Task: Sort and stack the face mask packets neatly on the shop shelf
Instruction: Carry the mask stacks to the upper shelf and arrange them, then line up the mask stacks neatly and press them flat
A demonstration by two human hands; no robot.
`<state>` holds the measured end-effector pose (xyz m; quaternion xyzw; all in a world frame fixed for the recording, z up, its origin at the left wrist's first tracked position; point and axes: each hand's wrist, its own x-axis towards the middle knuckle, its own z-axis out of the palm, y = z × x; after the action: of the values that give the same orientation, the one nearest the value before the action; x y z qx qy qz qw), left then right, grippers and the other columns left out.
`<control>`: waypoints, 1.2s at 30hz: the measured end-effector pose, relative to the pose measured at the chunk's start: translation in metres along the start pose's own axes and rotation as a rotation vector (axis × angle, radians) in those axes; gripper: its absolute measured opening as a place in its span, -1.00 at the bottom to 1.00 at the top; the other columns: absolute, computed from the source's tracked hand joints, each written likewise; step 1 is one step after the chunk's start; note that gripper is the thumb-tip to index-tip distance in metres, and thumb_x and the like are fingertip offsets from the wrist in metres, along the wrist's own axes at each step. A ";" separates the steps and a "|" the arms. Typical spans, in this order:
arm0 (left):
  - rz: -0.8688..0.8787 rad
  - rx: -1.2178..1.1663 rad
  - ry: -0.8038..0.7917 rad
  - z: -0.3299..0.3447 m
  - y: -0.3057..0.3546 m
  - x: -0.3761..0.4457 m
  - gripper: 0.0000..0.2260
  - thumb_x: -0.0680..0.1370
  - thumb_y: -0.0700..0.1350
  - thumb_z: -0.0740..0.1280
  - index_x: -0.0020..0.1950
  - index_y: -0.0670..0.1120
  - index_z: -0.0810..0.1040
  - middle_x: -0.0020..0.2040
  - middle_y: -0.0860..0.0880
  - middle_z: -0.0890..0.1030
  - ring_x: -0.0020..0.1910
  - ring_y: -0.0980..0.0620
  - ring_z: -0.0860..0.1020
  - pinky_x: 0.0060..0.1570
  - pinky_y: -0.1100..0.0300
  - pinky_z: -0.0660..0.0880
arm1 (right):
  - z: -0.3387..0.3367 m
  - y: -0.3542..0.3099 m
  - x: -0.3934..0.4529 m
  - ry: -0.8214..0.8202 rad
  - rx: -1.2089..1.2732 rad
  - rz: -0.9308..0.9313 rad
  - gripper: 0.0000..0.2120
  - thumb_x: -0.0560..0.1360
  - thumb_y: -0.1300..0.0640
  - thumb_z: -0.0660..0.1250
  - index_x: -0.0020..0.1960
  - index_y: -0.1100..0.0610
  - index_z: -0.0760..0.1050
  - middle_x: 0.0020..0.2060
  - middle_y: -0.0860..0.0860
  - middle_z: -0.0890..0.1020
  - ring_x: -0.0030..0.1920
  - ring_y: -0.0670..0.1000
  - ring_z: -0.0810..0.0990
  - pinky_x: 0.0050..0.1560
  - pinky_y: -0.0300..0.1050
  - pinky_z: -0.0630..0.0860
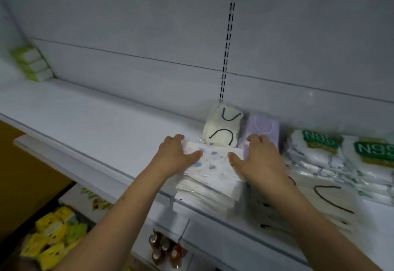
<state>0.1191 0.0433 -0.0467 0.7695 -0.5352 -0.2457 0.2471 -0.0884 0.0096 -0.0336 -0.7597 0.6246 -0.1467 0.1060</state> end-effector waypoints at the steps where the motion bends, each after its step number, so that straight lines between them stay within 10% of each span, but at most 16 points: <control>1: -0.003 -0.025 -0.020 0.008 -0.002 0.002 -0.31 0.53 0.19 0.38 0.55 -0.09 0.27 0.43 -0.08 0.40 0.32 -0.05 0.45 0.13 0.26 0.38 | 0.006 -0.001 0.000 0.037 -0.065 -0.025 -0.45 0.53 -0.21 0.26 0.37 0.11 0.34 0.22 0.07 0.46 0.20 0.13 0.46 0.09 -0.03 0.40; 4: 0.022 -0.073 -0.022 0.022 -0.001 0.007 -0.39 0.58 0.12 0.35 0.51 -0.15 0.30 0.36 -0.10 0.43 0.16 0.02 0.45 -0.11 0.33 0.29 | 0.019 -0.006 0.003 0.073 -0.230 -0.065 -0.54 0.56 -0.15 0.19 0.36 0.07 0.40 0.20 0.07 0.49 0.17 0.12 0.46 0.08 -0.02 0.35; 9: 0.082 -0.024 0.056 0.006 0.007 0.016 -0.33 0.57 0.20 0.33 0.57 -0.08 0.25 0.51 -0.15 0.33 0.46 -0.11 0.35 0.37 0.09 0.30 | 0.004 0.000 0.014 0.109 -0.094 0.010 -0.54 0.57 -0.17 0.22 0.35 0.06 0.45 0.28 0.08 0.49 0.27 0.18 0.44 0.21 0.02 0.36; 15: 0.606 -0.190 0.407 0.012 0.057 -0.014 -0.66 0.58 -0.08 0.35 0.35 -0.08 0.50 0.29 0.00 0.49 0.29 0.03 0.46 0.32 0.17 0.37 | -0.050 0.031 0.029 0.366 0.224 -0.037 -0.63 0.56 -0.05 0.30 0.27 0.15 0.53 0.20 0.16 0.57 0.14 0.19 0.56 0.15 -0.01 0.47; 28: 1.136 -0.369 -0.507 0.267 0.238 -0.217 -0.67 0.62 -0.15 0.24 0.39 -0.01 0.43 0.21 0.12 0.48 0.20 0.28 0.46 0.15 0.43 0.36 | -0.179 0.255 -0.118 0.948 0.163 0.279 -0.63 0.63 0.03 0.21 0.33 0.22 0.46 0.23 0.11 0.56 0.25 0.06 0.50 0.20 -0.27 0.30; 36: 1.045 -0.074 -0.947 0.463 0.249 -0.321 -0.64 0.61 -0.12 0.30 0.42 -0.01 0.42 0.27 0.05 0.50 0.22 0.10 0.51 0.15 0.28 0.47 | -0.151 0.484 -0.269 1.342 0.153 0.698 -0.76 0.62 0.10 0.13 0.04 0.22 0.50 -0.04 0.08 0.51 -0.04 0.04 0.49 0.02 -0.07 0.45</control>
<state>-0.4518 0.2165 -0.2007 0.2131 -0.8759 -0.4213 0.0991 -0.6341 0.1816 -0.0834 -0.2565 0.7472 -0.5781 -0.2040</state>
